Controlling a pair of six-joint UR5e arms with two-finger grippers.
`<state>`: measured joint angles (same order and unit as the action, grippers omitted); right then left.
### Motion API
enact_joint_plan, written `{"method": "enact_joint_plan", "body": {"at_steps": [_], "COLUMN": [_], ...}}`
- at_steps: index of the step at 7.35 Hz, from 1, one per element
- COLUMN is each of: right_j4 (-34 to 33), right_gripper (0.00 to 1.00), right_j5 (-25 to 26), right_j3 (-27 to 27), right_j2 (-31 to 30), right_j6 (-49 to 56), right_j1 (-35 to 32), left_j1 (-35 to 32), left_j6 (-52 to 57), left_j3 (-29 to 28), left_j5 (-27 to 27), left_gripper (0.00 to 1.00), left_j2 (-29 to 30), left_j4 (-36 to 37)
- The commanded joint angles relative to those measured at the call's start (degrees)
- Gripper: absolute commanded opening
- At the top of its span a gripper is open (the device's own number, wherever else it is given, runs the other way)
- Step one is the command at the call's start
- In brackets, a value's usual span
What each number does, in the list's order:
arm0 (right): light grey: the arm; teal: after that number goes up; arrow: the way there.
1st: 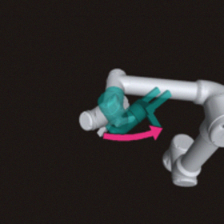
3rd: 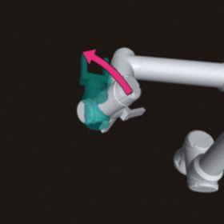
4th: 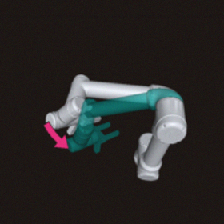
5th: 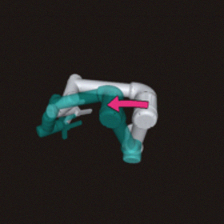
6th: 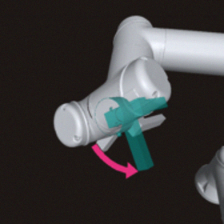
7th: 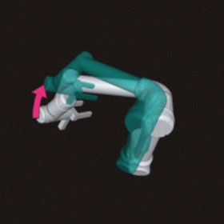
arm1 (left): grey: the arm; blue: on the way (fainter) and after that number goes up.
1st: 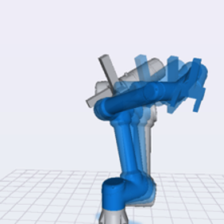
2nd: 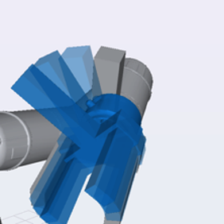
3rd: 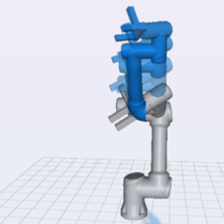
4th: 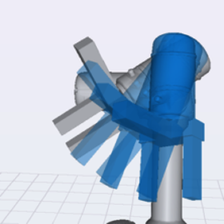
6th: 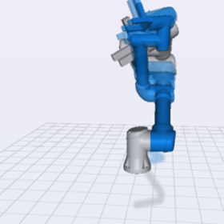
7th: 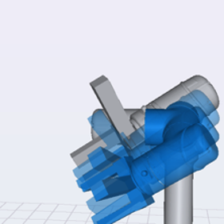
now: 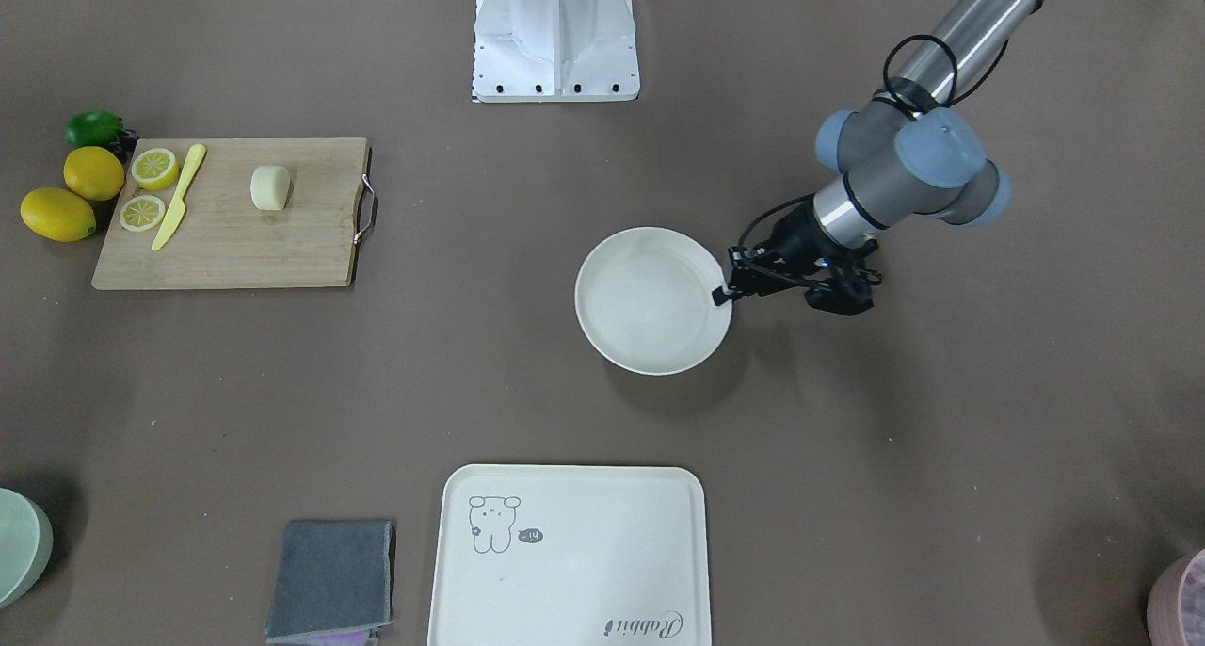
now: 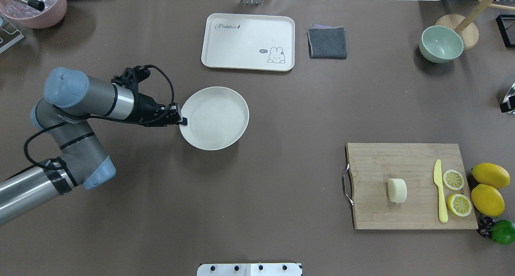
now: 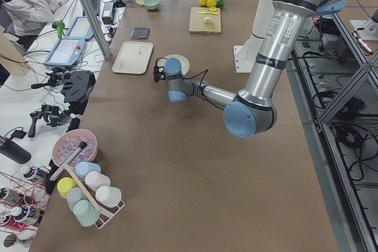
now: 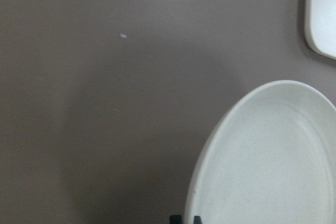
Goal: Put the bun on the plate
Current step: 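Push the round white plate with the left gripper toward the table centre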
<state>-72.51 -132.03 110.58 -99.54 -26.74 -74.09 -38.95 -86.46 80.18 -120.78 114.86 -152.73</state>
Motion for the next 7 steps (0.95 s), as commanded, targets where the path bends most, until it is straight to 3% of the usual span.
{"method": "enact_joint_plan", "body": {"at_steps": [1, 3, 4, 5, 7], "right_j4": [0.0, 0.0, 0.0, 0.0, 0.1], "right_gripper": [1.00, 1.00, 1.00, 1.00, 1.00], "right_j5": [-0.1, -0.2, -0.2, -0.1, -0.3], "right_j3": [0.1, 0.1, 0.0, 0.0, 0.4], "right_j2": [-0.1, -0.1, -0.1, -0.1, 0.0], "right_j6": [-0.1, -0.2, -0.2, -0.2, -2.2], "right_j1": [0.0, 0.0, 0.0, 0.0, 0.1], "left_j1": [4.9, 5.8, 5.8, 5.8, 5.5], "left_j6": [-1.2, -1.1, -0.8, -0.6, -0.6], "left_j3": [0.1, 0.2, 0.5, 0.7, 2.6], "left_j5": [5.7, 7.2, 7.1, 7.2, 6.8], "left_gripper": [0.00, 0.00, 0.29, 0.96, 0.97], "left_j2": [3.2, 4.7, 4.8, 4.7, 4.1], "left_j4": [3.0, 4.7, 4.8, 4.7, 5.0]}}
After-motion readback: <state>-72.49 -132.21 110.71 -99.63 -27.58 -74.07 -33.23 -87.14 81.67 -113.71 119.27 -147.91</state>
